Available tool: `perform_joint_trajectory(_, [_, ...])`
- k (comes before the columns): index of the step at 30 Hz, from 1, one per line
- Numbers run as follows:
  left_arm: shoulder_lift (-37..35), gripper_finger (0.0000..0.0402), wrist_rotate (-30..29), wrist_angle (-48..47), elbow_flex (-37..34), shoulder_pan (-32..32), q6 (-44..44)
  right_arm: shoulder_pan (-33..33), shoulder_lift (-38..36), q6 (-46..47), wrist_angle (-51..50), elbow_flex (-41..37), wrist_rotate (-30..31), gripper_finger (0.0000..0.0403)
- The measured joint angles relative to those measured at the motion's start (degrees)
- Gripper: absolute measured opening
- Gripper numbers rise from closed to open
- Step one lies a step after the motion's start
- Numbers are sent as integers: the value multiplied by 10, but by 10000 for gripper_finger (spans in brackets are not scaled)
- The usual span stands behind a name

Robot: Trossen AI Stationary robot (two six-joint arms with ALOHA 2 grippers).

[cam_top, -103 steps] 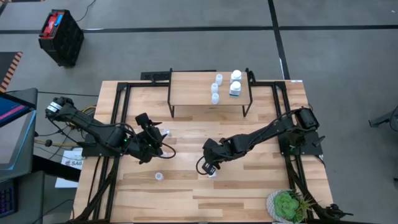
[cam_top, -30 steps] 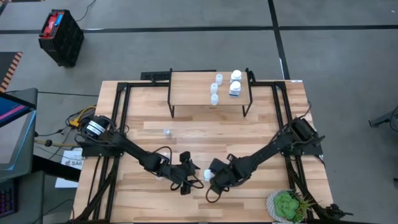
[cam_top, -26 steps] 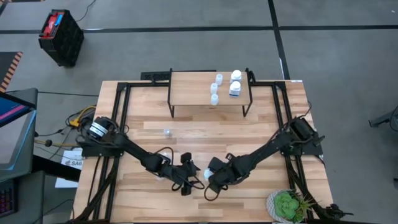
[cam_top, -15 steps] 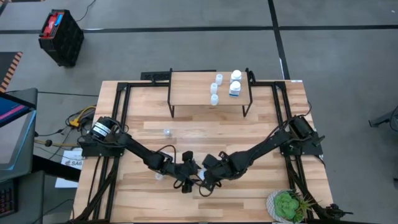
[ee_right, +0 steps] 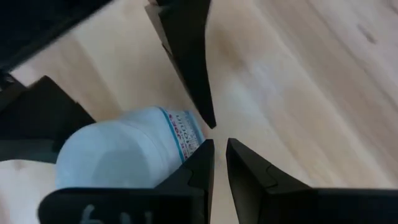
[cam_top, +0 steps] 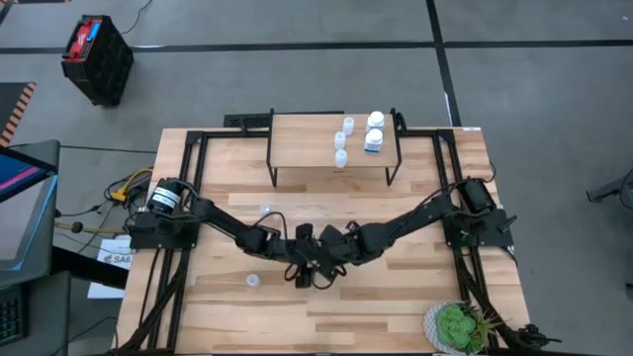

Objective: Pick and place medicine bottles onto shelf by color
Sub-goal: Move the white pill bottle to the center of the table

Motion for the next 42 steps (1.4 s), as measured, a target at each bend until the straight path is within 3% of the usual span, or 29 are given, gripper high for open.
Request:
perform_joint_trajectory(9, [0, 245, -1, -22, 1, 49, 18, -35, -4, 3, -89, 0, -5, 69])
perform_joint_trajectory(16, [0, 245, 6, -12, 1, 74, 34, -42, -50, 18, -165, 1, 2, 69])
perform_joint_trajectory(25, [0, 245, 6, 1, 7, 105, 48, -8, -114, 41, -199, 0, 5, 69])
perform_joint_trajectory(37, [0, 245, 4, 87, 10, 116, 48, 49, -130, 87, -210, 0, 6, 69])
perform_joint_trajectory(42, [0, 245, 5, 76, 29, 114, 50, 65, -135, 96, -208, 0, 5, 69])
